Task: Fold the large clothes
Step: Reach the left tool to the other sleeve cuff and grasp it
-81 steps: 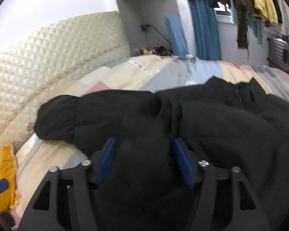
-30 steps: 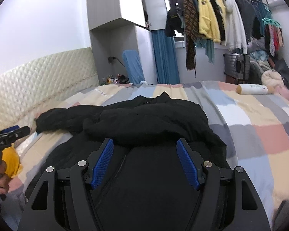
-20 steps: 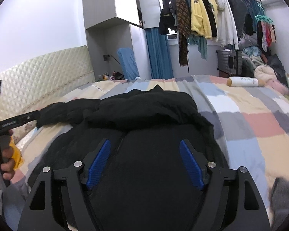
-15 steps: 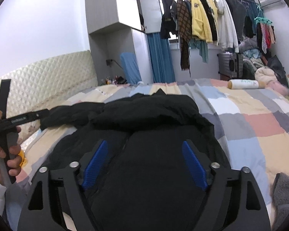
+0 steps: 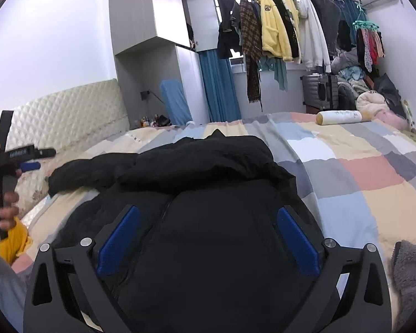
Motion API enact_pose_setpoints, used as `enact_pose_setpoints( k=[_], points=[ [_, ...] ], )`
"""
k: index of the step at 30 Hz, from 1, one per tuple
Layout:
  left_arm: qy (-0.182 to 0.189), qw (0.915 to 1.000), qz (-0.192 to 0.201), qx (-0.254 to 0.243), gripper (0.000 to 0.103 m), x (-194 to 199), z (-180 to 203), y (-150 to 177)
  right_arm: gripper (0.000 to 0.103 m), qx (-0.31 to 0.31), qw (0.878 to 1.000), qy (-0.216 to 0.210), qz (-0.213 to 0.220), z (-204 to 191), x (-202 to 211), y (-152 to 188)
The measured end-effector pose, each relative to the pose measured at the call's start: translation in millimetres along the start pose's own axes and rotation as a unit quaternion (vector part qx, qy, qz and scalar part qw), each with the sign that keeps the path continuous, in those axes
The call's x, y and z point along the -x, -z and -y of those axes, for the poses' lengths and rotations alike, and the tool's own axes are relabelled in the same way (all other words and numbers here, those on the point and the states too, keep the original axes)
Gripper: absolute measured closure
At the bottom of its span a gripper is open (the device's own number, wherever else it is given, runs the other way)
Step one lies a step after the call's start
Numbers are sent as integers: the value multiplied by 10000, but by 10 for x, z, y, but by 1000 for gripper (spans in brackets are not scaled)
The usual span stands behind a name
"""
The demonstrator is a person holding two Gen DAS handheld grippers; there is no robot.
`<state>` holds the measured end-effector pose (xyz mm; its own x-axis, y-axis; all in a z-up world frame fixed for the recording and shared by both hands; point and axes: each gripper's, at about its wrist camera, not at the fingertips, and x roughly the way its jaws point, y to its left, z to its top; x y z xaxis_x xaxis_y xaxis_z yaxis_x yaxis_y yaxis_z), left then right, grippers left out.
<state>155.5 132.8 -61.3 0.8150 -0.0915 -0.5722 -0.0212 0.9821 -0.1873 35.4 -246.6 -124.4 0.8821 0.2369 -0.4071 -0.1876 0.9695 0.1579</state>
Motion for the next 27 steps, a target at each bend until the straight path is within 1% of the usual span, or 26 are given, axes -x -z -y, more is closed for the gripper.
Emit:
enact_pose_setpoints(
  k=[4, 6, 9, 11, 12, 13, 16, 18, 21, 23, 24, 26, 27],
  points=[
    [-53, 9989, -6, 463, 0, -145, -434, -429, 3, -104, 9999, -29, -4, 53, 9, 13],
    [-122, 9966, 10, 814, 0, -246, -743, -604, 3, -124, 9999, -56, 14, 64, 15, 17],
    [-292, 9907, 3, 1329, 0, -389, -1262, -769, 3, -79, 10000, -37, 26, 32, -8, 23],
    [-480, 9874, 45, 1509, 0, -448, -1577, -833, 3, -19, 10000, -23, 30, 10, -54, 32],
    [-573, 9859, 81, 1571, 0, -472, -1706, -845, 3, 13, 10000, -23, -19, -4, -98, 37],
    [-696, 9838, 111, 1650, 0, -511, -1913, -851, 3, 6, 9999, -49, -88, -7, -133, 42],
    [-779, 9782, 87, 1924, 0, -654, -2374, -810, 3, -63, 9997, -45, -214, -8, -197, 32],
    [-672, 9694, 37, 2362, 0, -786, -2758, -692, 3, -9, 9996, 7, -291, -57, -243, 47],
    [-491, 9588, -6, 2797, 0, -960, -3149, -504, 3, 136, 9990, 133, -402, -158, -353, 67],
    [-419, 9495, -66, 3110, 0, -1121, -3437, -313, 3, 164, 9987, 200, -432, -208, -435, 60],
    [-370, 9429, -96, 3309, 1, -1224, -3591, -206, 3, 150, 9986, 215, -460, -226, -481, 57],
    [-295, 9337, -89, 3567, 1, -1364, -3766, -86, 3, 8, 9976, 249, -649, -232, -609, 56],
    [-307, 9297, -7, 3672, 1, -1428, -3853, -6, 3, -169, 9967, 243, -753, -231, -683, 74]
  ],
)
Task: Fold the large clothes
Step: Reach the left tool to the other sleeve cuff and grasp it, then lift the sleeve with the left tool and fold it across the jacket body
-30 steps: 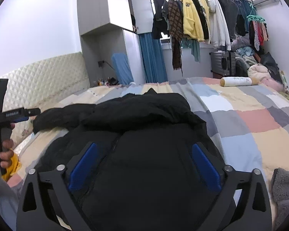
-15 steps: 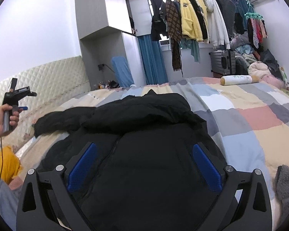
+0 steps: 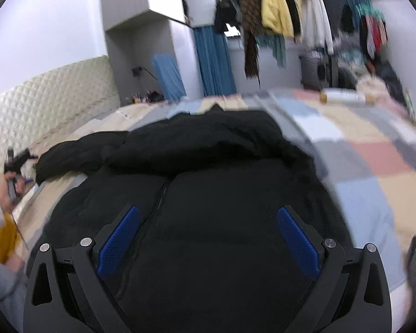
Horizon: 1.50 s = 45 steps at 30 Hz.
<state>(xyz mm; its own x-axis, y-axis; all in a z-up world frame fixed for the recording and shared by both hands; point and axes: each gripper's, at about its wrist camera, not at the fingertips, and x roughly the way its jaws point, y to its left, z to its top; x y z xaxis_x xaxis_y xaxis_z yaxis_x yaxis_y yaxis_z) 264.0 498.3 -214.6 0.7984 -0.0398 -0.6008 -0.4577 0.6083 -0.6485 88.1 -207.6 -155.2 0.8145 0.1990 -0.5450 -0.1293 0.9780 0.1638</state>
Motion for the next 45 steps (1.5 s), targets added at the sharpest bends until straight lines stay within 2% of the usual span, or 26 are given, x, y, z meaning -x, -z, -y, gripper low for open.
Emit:
enact_pose_setpoints(
  k=[3, 7, 10, 13, 16, 19, 21, 22, 23, 24, 27, 36, 42, 45],
  points=[
    [61, 9998, 101, 187, 1, -155, -212, -12, 3, -229, 9996, 89, -149, -12, -144, 2],
    [353, 9985, 139, 405, 1, -377, -406, -73, 3, -213, 9992, 308, -153, -53, -257, -30],
    [183, 9980, 467, 392, 2, -437, -424, -142, 3, -197, 9986, 461, -172, -55, -325, -44],
    [331, 9955, 578, 680, 2, -500, -509, -204, 3, -125, 9979, 607, -198, -72, -378, -39],
    [410, 9935, 594, 886, 7, -583, -535, -255, 3, -44, 9975, 655, -255, -99, -419, -36],
    [464, 9926, 593, 956, 23, -615, -481, -294, 3, 37, 9975, 667, -225, -127, -407, -36],
    [424, 9930, 580, 935, 47, -575, -390, -317, 3, 71, 9976, 660, -203, -135, -392, -42],
    [377, 9935, 601, 891, 55, -555, -351, -330, 3, 74, 9977, 651, -191, -133, -385, -46],
    [265, 9940, 703, 798, 71, -478, -287, -353, 3, 75, 9978, 635, -174, -129, -362, -45],
    [158, 9939, 816, 721, 82, -398, -232, -369, 3, 75, 9979, 623, -162, -136, -356, -59],
    [-104, 9917, 1162, 548, 96, -74, -60, -436, 3, 107, 9982, 577, -133, -152, -307, -63],
    [-586, 9812, 1840, 55, 100, 752, 627, -464, 3, 221, 9993, 317, 20, -140, -98, -53],
    [-651, 9736, 2072, -708, 101, 1219, 1273, -314, 3, 374, 9988, 148, 270, -160, 140, -29],
    [-621, 9705, 2133, -936, 101, 1404, 1621, -198, 3, 323, 9987, -54, 380, -131, 243, -31]
  ],
)
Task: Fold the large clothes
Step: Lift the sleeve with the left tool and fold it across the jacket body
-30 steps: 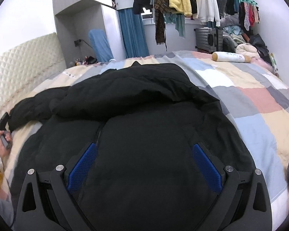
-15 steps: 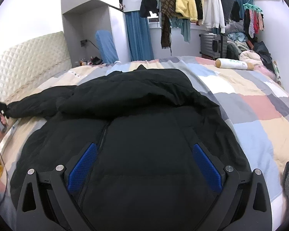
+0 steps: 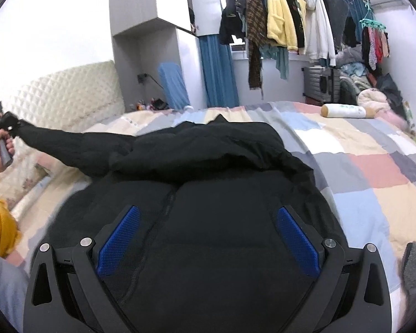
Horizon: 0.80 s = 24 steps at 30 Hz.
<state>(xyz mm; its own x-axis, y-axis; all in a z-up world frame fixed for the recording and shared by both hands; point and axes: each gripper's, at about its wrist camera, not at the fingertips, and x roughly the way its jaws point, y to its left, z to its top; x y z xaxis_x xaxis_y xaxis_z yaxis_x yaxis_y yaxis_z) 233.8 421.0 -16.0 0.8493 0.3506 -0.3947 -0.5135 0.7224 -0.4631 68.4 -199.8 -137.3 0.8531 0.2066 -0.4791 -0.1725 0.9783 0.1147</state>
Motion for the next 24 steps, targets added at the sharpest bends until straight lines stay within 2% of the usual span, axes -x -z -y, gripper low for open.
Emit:
enact_pose_setpoints(
  k=[6, 11, 18, 24],
  points=[
    [175, 9973, 212, -673, 101, 483, 696, -28, 2, -25, 9996, -112, 264, 82, 229, 14],
    [301, 9922, 243, -1184, 101, 711, 1225, 33, 2, 115, 9989, 64, 457, 168, 312, -60],
    [810, 9762, 358, -1982, 101, 956, 2064, 467, 0, -329, 9977, 138, 569, 513, 369, -57],
    [1444, 9518, 313, -2689, 101, 1102, 2788, 1053, 0, -509, 9970, 94, 578, 644, 350, -46]
  ],
)
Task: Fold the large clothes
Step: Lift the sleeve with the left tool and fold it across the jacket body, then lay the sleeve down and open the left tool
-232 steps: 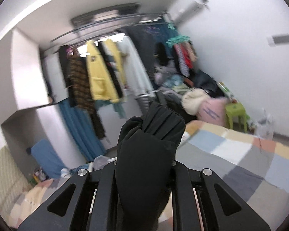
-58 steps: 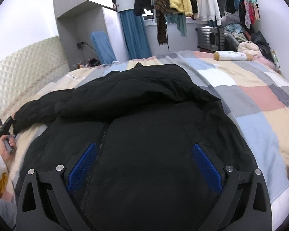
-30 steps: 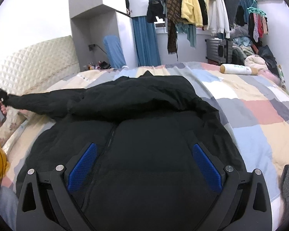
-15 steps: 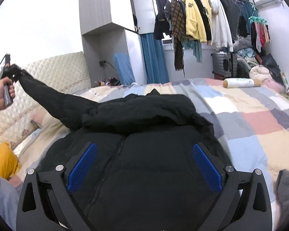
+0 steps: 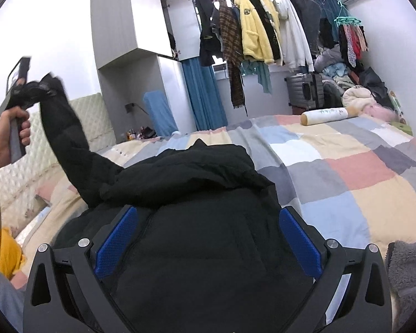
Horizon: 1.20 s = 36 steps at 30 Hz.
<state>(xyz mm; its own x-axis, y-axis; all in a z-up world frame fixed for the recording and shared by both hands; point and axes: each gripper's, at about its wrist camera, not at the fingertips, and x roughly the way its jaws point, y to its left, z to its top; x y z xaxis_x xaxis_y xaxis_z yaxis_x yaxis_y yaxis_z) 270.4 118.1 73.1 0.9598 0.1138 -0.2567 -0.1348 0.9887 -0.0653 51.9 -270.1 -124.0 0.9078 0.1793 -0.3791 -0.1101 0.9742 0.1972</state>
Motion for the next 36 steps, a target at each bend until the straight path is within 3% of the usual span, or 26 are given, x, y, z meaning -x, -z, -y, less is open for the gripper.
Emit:
enact_pose_setpoints(
  k=[8, 18, 25, 27, 34, 36],
  points=[
    [800, 9933, -182, -812, 101, -194, 1145, 362, 0, -106, 9998, -143, 26, 68, 18, 38],
    [1493, 9783, -1037, -996, 101, -614, 2056, 1406, 0, -408, 9988, -271, -91, 221, -88, 72],
    [1631, 9665, -1669, -1067, 101, -899, 2327, 1973, 0, -575, 9973, -403, -219, 298, -213, 116],
    [1709, 9570, -2144, -945, 101, -1043, 2359, 2118, 0, -601, 9970, -453, -203, 308, -229, 129],
    [1660, 9579, -2177, -863, 99, -958, 2342, 2113, 0, -554, 9970, -486, -254, 321, -371, 152],
    [1637, 9545, -2311, -931, 94, -943, 2382, 2124, 0, -559, 9970, -487, -244, 317, -369, 147]
  ],
)
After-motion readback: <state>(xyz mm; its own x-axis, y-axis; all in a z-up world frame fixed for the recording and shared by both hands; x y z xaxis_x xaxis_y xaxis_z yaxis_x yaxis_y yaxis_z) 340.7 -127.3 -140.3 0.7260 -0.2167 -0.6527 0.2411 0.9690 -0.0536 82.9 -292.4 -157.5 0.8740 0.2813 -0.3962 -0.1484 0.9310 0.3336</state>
